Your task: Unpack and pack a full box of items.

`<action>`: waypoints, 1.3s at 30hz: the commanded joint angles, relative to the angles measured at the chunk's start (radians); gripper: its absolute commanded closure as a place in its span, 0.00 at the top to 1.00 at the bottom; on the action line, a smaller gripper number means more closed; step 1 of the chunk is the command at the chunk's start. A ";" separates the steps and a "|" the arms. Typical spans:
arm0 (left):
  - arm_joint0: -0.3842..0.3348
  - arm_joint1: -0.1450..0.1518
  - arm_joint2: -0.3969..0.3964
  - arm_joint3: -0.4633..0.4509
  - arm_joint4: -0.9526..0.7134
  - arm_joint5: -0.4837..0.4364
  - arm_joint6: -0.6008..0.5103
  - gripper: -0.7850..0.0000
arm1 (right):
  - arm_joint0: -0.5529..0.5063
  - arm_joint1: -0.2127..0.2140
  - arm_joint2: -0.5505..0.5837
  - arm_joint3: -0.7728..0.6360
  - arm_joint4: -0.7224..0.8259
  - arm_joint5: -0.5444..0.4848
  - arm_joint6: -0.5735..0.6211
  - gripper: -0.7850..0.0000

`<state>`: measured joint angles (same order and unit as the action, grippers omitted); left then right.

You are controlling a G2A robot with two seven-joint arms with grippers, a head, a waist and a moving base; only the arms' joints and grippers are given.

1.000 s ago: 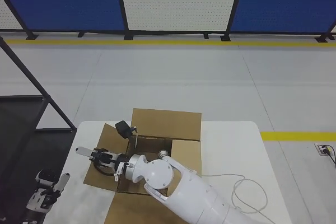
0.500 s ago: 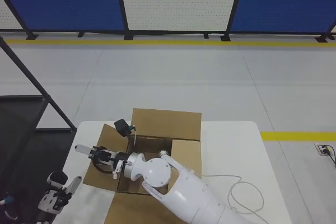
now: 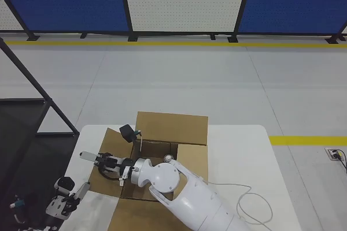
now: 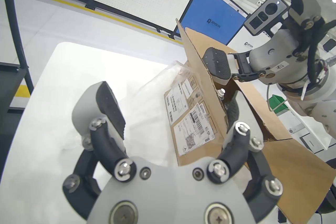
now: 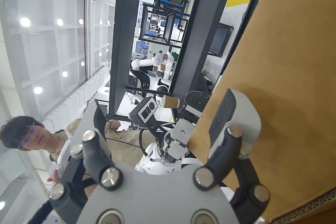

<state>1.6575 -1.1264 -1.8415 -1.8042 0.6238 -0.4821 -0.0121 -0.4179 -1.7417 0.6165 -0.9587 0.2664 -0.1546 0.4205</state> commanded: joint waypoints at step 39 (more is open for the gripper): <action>0.002 0.006 -0.076 0.069 -0.403 -0.078 -0.200 1.00 | -0.132 0.043 0.210 -0.152 -0.174 0.055 0.085 1.00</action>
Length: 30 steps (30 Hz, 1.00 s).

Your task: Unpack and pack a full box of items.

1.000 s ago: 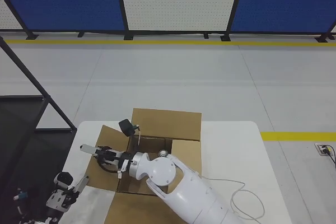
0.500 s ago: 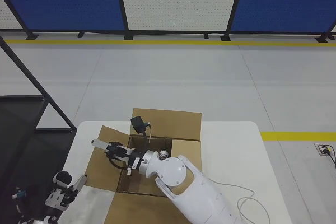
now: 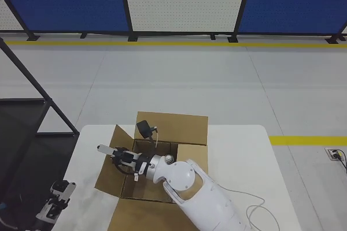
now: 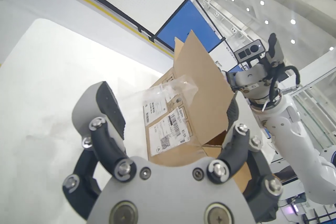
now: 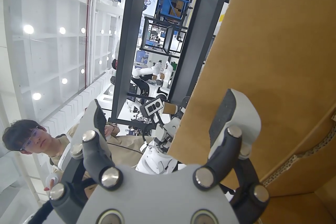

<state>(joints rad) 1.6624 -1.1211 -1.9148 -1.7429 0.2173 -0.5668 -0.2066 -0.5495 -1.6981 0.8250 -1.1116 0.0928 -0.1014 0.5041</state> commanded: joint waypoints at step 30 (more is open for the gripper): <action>-0.101 0.022 0.041 0.140 -0.283 0.213 -0.466 1.00 | -0.029 -0.005 0.046 -0.026 -0.044 0.024 0.032 1.00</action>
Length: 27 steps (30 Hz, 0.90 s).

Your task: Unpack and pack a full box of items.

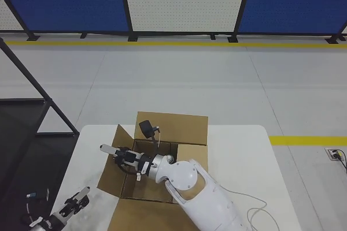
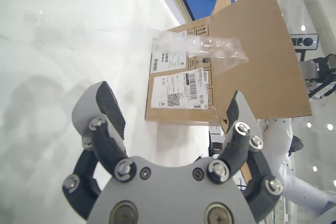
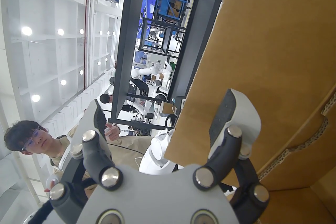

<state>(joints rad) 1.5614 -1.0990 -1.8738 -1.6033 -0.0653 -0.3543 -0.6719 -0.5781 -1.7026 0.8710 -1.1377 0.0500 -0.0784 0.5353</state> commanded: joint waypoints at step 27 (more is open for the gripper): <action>-0.109 -0.007 0.131 0.032 0.021 0.166 0.134 1.00 | 0.002 -0.016 -0.003 0.014 -0.020 0.005 0.015 1.00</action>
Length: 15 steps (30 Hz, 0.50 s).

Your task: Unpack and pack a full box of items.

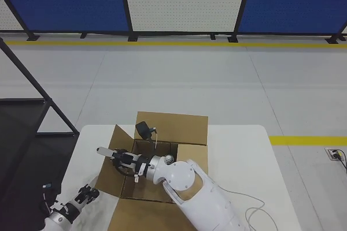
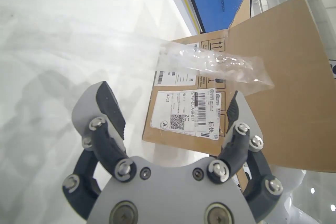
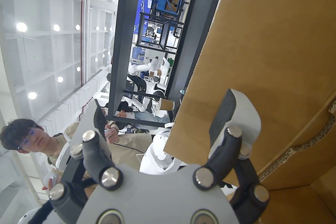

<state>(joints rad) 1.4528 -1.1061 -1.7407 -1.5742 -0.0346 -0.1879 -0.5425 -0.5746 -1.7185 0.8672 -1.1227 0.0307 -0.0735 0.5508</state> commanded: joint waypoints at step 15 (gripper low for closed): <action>-0.086 0.004 0.036 0.102 -0.101 -0.018 -0.132 1.00 | -0.011 -0.001 0.019 -0.007 -0.013 0.002 0.011 1.00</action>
<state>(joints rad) 1.3709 -1.1025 -1.7070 -1.4787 -0.1243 -0.2026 -0.6554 -0.5856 -1.7194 0.8846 -1.1295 0.0184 -0.0730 0.5610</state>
